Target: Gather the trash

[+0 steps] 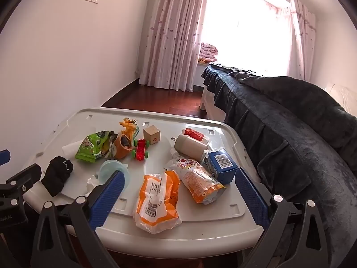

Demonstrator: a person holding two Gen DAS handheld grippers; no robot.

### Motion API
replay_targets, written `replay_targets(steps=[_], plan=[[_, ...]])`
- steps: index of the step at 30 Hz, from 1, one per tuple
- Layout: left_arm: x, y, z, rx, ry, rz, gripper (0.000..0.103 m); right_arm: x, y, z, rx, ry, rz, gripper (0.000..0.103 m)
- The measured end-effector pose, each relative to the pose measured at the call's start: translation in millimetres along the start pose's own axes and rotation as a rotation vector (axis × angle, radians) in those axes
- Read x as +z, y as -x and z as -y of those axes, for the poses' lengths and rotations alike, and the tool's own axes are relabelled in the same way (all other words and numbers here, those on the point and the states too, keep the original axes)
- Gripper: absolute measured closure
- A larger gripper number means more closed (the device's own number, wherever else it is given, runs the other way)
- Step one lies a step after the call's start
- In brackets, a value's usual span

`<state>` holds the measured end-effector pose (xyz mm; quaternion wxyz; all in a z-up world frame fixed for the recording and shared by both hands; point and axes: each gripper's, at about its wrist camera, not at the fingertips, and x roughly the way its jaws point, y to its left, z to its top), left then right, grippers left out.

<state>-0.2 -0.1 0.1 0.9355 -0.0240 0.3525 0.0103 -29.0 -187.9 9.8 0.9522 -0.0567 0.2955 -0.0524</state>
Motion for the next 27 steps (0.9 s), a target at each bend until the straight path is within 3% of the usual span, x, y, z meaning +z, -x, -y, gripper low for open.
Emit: replay_targets(steps=[9,27], plan=[[-5.7,-0.6,3.6,0.031,-0.011,0.002,0.006,-1.4,-3.1,-0.7,0.006,-0.005,-0.018,0.005],[-1.4,-5.7,-3.5,0.021,0.005,-0.016,0.006,-1.0,-5.4,4.1,0.012,-0.021,-0.024,0.005]])
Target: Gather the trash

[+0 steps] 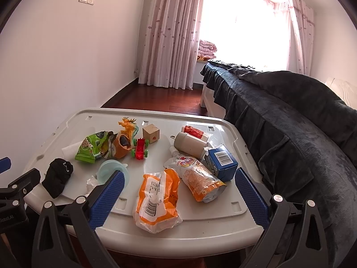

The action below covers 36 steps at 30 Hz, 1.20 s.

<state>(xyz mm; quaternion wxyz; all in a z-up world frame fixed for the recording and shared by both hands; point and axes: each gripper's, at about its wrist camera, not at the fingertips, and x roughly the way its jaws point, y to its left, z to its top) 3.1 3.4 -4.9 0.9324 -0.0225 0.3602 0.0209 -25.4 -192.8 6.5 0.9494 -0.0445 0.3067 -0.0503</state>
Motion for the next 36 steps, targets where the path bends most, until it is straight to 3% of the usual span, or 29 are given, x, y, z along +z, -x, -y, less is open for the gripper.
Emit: replay_targets(steps=[36], plan=[[-0.8,0.2,-3.6,0.007,0.01,-0.001,0.006,1.1,1.7,2.7,0.008,-0.006,-0.001,0.005]])
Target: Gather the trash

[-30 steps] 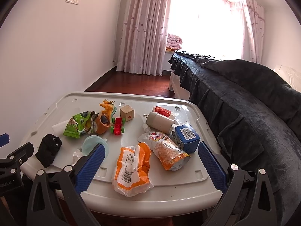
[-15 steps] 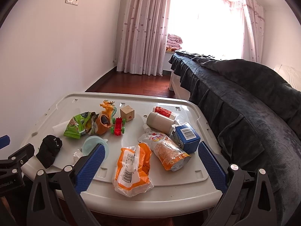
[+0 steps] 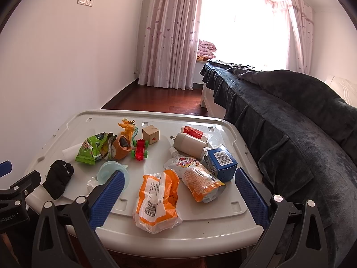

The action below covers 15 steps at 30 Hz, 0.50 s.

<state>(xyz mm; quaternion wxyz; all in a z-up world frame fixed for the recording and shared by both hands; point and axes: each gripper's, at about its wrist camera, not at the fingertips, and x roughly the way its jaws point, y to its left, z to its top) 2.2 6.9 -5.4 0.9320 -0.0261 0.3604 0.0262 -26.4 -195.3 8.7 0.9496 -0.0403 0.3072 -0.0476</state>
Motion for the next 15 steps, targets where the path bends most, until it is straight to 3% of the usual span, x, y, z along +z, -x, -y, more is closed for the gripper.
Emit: replay_targets(steps=[15], plan=[[-0.8,0.9,-0.7,-0.002,0.001,-0.001,0.006,0.1,0.9,1.3,0.002,-0.003,0.001,0.005]])
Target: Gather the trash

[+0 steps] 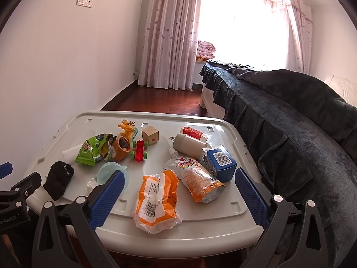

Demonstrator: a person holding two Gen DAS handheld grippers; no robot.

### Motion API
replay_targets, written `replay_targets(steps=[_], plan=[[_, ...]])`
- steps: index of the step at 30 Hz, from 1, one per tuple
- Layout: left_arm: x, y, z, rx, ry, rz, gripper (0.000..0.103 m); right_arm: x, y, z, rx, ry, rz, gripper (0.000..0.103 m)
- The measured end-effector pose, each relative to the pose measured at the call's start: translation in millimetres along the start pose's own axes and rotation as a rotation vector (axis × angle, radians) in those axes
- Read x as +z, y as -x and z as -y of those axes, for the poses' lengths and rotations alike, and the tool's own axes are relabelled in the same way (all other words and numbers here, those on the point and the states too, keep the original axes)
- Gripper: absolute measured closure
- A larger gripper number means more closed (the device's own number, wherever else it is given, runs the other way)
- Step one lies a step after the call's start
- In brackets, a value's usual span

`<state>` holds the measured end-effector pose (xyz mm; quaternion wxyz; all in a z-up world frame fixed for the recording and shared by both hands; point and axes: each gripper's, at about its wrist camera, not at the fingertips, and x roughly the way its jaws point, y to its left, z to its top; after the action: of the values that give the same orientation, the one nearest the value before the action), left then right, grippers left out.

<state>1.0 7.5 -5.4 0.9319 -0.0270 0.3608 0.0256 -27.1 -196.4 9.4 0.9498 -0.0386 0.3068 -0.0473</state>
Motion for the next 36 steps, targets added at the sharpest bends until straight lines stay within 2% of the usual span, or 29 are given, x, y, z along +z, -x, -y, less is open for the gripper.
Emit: replay_targets(steps=[20,27,31,36], plan=[[-1,-3,-10,-0.013,0.018,-0.014,0.006,5,9,5,0.008,-0.019,0.012,0.005],[-21,-26,-50,-0.006,0.05,-0.077,0.006,11,19,19,0.034,-0.085,0.022,0.005],[-26,-45,-50,-0.029,0.105,-0.107,0.006,13,20,18,0.059,-0.098,0.021,0.005],[-18,-80,-31,0.036,0.007,-0.111,0.009,8,25,22,0.026,-0.065,0.043,0.005]])
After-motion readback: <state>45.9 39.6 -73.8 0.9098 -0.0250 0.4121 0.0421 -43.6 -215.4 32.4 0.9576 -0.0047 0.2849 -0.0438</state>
